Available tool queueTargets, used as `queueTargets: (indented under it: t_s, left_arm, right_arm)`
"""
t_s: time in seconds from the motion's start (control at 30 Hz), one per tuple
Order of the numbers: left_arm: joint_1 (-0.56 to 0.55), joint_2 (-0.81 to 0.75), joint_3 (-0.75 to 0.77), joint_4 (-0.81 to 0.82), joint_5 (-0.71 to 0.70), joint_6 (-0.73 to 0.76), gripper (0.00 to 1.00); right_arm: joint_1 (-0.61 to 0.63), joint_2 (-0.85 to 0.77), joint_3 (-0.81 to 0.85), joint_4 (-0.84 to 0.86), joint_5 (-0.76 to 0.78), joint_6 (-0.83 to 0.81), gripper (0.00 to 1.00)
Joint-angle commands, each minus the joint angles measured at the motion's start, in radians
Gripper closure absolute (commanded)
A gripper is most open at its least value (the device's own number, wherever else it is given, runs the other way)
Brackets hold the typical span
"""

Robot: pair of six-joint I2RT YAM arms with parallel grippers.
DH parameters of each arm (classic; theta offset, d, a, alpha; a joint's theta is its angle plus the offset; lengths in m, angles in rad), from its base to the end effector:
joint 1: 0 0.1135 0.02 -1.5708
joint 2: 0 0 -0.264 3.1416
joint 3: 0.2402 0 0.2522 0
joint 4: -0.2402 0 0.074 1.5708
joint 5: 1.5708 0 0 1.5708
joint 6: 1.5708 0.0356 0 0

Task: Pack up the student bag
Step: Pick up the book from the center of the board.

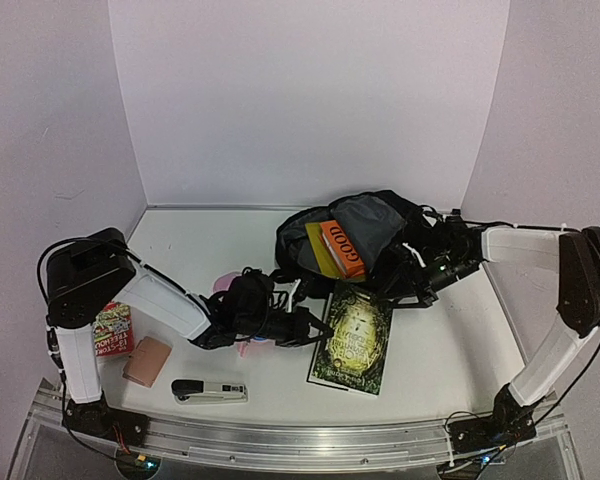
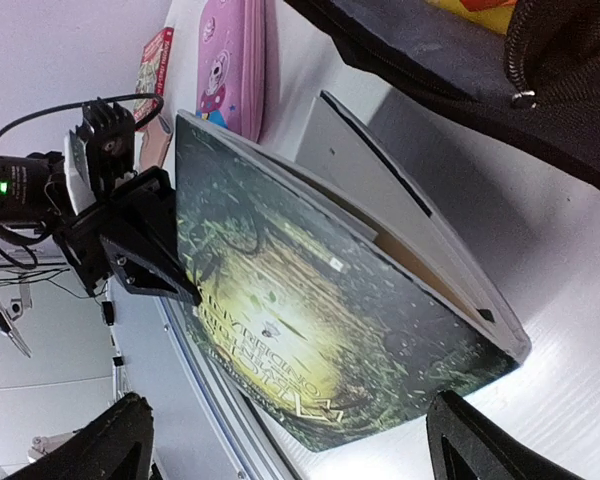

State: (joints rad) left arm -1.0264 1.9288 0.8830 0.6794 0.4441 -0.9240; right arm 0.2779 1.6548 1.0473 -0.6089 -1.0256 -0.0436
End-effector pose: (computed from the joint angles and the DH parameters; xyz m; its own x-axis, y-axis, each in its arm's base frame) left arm 0.1870 -0.3384 0.1408 -0.8940 0.0853 -0.4398 0.4426 0.3196 -0.8378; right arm 0.2894 0.1142 0.1993 -0.8824 -0.2752 -0.3816 -0.4665 0.4057 0.7860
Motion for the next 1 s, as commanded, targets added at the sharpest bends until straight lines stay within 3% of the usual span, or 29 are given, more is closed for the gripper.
queueTargets:
  t_s: [0.0, 0.23, 0.4, 0.53, 0.7, 0.97]
  left_arm:
    - [0.000, -0.096, -0.016, 0.112, 0.050, 0.121, 1.00]
    - [0.000, -0.155, -0.006, 0.094, 0.149, 0.207, 1.00]
    - [-0.001, -0.165, -0.002, 0.111, 0.190, 0.224, 1.00]
    - [-0.002, -0.161, 0.003, 0.139, 0.220, 0.226, 1.00]
    - [0.000, -0.136, 0.022, 0.164, 0.235, 0.231, 1.00]
    - [0.001, -0.103, 0.060, 0.137, 0.199, 0.252, 1.00]
  right_arm:
    - [-0.013, -0.091, 0.001, -0.146, 0.020, -0.152, 0.03]
    - [-0.013, -0.148, -0.014, -0.142, 0.166, -0.211, 0.02]
    - [-0.013, -0.086, -0.004, -0.154, 0.069, -0.245, 0.02]
    - [-0.012, -0.068, -0.018, -0.170, -0.097, -0.290, 0.03]
    - [0.002, -0.034, 0.027, -0.310, -0.213, -0.391, 0.19]
    - [0.018, -0.068, 0.038, -0.369, -0.236, -0.402, 0.39]
